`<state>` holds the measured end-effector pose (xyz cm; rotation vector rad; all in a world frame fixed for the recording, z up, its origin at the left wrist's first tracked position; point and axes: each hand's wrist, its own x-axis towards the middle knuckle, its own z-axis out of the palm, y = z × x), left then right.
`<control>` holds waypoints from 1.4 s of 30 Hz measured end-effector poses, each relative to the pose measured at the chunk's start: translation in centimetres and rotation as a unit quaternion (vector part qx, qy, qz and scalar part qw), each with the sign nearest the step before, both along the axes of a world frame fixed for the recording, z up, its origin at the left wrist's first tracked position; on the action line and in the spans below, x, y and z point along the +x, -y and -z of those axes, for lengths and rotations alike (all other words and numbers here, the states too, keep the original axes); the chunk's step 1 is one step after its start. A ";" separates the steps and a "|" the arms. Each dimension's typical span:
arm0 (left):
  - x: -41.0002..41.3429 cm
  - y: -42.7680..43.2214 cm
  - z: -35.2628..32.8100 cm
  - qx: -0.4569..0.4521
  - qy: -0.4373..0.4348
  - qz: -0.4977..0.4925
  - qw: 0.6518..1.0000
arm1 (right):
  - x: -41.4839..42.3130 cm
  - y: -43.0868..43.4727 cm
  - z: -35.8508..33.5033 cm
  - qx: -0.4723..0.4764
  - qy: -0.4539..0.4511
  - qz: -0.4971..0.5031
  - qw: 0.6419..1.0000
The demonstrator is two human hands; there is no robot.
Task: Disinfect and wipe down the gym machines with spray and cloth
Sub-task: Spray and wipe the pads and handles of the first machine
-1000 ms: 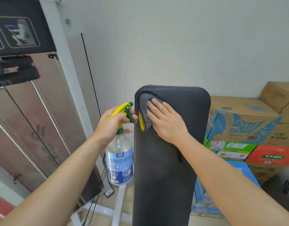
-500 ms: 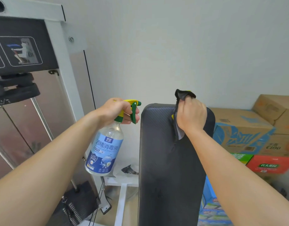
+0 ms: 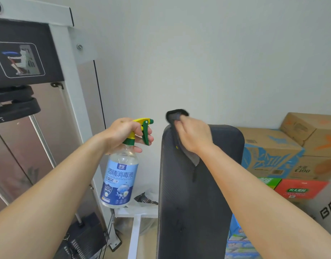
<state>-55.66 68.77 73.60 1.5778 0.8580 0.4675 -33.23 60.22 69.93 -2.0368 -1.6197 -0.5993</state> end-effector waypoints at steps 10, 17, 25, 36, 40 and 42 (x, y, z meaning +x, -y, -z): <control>-2.1 -0.1 0.6 0.007 0.014 -0.030 0.999 | -3.3 -1.9 1.8 -0.103 0.265 -0.100 0.953; -0.2 0.8 -0.8 0.034 0.023 -0.018 0.999 | -0.8 -0.9 0.5 -0.052 0.088 0.018 0.995; 2.6 1.8 -0.6 0.027 0.025 0.010 0.999 | 9.0 5.6 0.9 -0.054 0.069 0.180 0.980; 1.8 2.6 -0.7 0.023 0.054 -0.006 0.998 | -2.4 -0.9 0.1 -0.044 0.073 -0.005 0.996; 1.4 2.7 -1.2 0.036 0.039 -0.021 0.998 | -3.7 -2.4 0.6 -0.106 0.138 -0.066 0.982; 1.9 3.1 -1.4 0.033 0.036 -0.022 0.999 | -2.2 -1.5 0.6 -0.073 0.138 -0.060 0.986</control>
